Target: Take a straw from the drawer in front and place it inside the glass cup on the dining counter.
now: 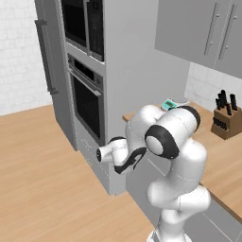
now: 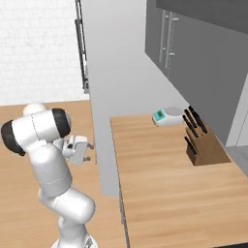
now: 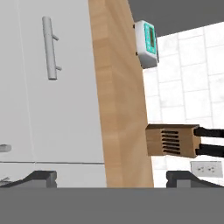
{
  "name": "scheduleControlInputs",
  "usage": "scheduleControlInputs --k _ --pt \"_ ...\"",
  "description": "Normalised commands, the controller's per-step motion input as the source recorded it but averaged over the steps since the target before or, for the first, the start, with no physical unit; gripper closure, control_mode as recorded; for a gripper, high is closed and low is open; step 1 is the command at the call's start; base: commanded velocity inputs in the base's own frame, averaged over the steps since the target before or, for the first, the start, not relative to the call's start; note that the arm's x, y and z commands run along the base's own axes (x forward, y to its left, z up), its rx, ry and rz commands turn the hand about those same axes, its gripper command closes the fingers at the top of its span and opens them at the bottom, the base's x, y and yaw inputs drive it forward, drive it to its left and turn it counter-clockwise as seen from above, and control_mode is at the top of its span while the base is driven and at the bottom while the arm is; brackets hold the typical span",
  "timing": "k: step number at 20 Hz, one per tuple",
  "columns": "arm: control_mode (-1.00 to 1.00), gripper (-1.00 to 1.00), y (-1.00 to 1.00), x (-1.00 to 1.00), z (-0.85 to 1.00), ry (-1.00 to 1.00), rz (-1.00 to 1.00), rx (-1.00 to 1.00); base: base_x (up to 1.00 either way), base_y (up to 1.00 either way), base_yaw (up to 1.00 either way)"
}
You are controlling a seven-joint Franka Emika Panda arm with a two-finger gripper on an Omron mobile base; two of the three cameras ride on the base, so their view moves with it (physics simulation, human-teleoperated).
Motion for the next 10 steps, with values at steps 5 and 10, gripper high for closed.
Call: scheduleControlInputs --k 5,10 --pt "-1.00 -1.00 -0.25 0.54 -0.31 0.00 -0.08 0.00 0.00 0.00 0.00" --pt "-1.00 -1.00 -0.24 0.48 -0.26 0.00 -0.07 0.00 0.00 0.00 0.00"
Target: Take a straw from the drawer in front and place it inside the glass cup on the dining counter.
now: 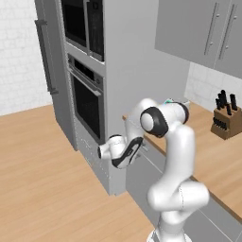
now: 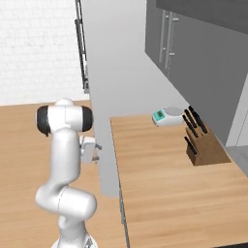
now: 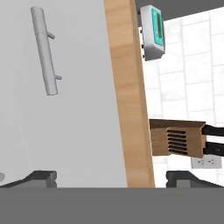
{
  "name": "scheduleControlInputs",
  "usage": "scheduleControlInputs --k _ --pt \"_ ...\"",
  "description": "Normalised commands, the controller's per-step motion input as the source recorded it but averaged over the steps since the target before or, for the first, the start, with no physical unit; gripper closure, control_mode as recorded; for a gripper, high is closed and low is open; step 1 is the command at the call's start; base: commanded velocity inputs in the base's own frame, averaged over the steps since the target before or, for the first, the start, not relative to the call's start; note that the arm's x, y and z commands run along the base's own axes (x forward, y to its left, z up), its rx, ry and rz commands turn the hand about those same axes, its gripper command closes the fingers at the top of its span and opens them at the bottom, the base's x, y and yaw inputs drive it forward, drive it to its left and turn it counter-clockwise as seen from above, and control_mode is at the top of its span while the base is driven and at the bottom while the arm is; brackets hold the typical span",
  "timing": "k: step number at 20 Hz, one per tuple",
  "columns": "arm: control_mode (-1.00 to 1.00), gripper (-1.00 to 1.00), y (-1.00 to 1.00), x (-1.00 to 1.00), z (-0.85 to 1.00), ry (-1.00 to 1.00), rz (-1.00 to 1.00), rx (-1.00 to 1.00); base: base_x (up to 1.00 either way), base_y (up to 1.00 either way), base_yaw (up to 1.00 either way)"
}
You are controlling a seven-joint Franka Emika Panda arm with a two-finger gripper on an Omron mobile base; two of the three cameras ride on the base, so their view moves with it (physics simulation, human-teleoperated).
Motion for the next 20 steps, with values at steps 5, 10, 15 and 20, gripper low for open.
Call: scheduleControlInputs --k 5,10,15,20 --pt "-1.00 -1.00 -0.29 0.55 -0.21 0.00 -0.04 0.00 0.00 0.00 0.00" --pt "-1.00 -1.00 -0.44 0.39 -0.10 0.00 -0.01 0.00 0.00 0.00 0.00" --pt "-1.00 -1.00 -0.32 0.03 -0.20 0.00 0.01 0.00 0.00 0.00 0.00" --pt "-1.00 -1.00 -0.21 0.02 -0.19 0.00 0.04 0.01 0.00 0.00 0.00"
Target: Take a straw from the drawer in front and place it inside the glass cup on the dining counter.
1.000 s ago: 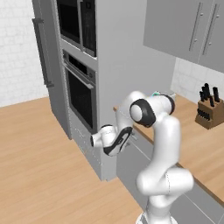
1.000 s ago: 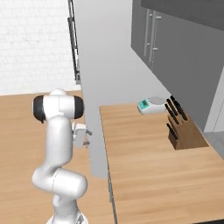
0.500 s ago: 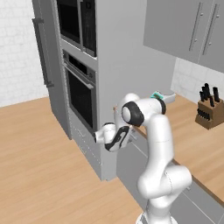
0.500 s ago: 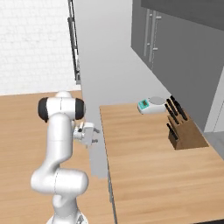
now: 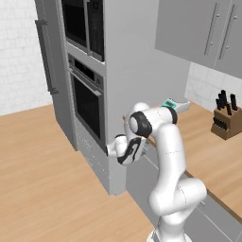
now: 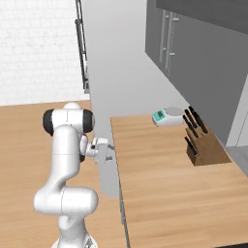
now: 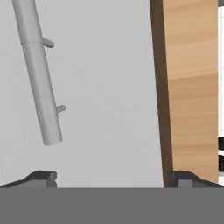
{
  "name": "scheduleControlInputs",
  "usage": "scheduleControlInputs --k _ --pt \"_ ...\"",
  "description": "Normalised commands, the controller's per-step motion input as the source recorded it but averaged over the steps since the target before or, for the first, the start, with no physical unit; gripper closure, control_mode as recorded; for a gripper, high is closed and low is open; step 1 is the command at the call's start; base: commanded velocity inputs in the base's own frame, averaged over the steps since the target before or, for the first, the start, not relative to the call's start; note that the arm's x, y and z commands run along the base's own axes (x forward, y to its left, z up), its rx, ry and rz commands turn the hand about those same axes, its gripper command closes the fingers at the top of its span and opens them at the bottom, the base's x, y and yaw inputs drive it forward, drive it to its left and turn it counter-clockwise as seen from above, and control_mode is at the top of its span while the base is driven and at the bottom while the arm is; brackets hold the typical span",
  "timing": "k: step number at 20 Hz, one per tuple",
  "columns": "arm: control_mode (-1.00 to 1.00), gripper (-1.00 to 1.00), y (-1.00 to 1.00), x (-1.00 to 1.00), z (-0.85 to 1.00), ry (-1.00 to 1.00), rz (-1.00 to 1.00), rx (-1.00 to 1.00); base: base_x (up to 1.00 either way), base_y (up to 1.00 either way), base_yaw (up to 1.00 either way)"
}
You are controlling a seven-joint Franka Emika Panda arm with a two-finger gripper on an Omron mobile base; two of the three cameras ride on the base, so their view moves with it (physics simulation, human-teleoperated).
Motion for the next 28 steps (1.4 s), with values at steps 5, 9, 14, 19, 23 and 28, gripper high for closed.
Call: scheduleControlInputs --k 5,9,14,19,23,28 --pt "-1.00 -1.00 -0.02 0.14 -0.24 0.00 0.11 0.02 0.00 0.00 0.00" --pt "-1.00 -1.00 -0.01 0.21 -0.23 0.00 0.14 0.03 0.00 0.00 0.00" --pt "-1.00 -1.00 0.00 0.48 -0.22 0.00 0.14 0.03 0.00 0.00 0.00" --pt "-1.00 -1.00 0.00 0.61 -0.19 0.01 0.06 0.01 0.00 0.00 0.00" --pt "-1.00 -1.00 0.00 0.47 -0.25 0.05 0.00 0.00 0.00 0.00 0.00" --pt "-1.00 -1.00 -0.02 0.28 -0.29 0.06 0.00 0.00 0.00 0.00 0.00"
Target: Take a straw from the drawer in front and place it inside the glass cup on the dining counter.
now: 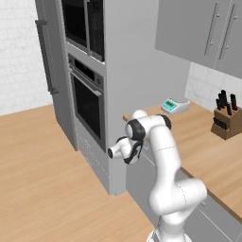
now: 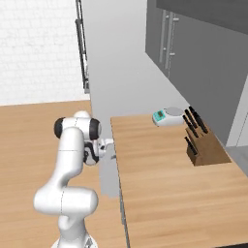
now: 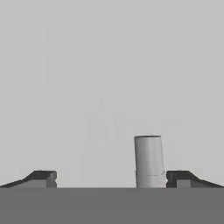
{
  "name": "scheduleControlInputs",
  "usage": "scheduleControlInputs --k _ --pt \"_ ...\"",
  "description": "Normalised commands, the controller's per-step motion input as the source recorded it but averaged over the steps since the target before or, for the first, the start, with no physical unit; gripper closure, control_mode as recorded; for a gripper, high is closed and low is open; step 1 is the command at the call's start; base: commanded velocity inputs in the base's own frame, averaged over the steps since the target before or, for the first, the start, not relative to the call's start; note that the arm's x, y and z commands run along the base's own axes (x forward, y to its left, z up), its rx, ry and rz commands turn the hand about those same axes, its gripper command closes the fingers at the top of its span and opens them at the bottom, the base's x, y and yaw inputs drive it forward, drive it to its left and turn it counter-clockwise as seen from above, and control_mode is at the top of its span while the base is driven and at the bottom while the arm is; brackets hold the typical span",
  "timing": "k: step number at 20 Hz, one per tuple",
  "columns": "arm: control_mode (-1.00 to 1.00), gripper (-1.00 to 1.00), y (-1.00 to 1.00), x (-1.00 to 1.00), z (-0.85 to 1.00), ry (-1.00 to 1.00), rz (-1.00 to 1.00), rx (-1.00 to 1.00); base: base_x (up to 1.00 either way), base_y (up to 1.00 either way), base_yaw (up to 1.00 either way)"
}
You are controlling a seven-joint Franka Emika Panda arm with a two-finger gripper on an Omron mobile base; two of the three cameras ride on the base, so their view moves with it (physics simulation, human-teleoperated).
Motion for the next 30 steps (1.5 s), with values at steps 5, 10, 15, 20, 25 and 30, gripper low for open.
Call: scheduleControlInputs --k 5,10,15,20,25,30 --pt "-1.00 1.00 -0.16 0.01 -0.24 0.01 0.00 0.00 0.00 0.00 0.00" --pt "-1.00 1.00 -0.13 -0.04 -0.13 0.00 0.00 0.00 0.00 0.00 0.00" --pt "-1.00 1.00 0.21 -0.40 -0.01 0.00 0.00 0.01 0.00 0.00 0.00" --pt "-1.00 1.00 0.85 -0.63 0.00 0.00 0.00 0.00 0.00 0.00 0.00" --pt "-1.00 1.00 1.00 -0.54 0.00 0.01 0.00 0.00 0.00 0.00 0.00" --pt "-1.00 1.00 1.00 -0.44 0.00 0.05 0.00 0.00 0.00 0.00 0.00"
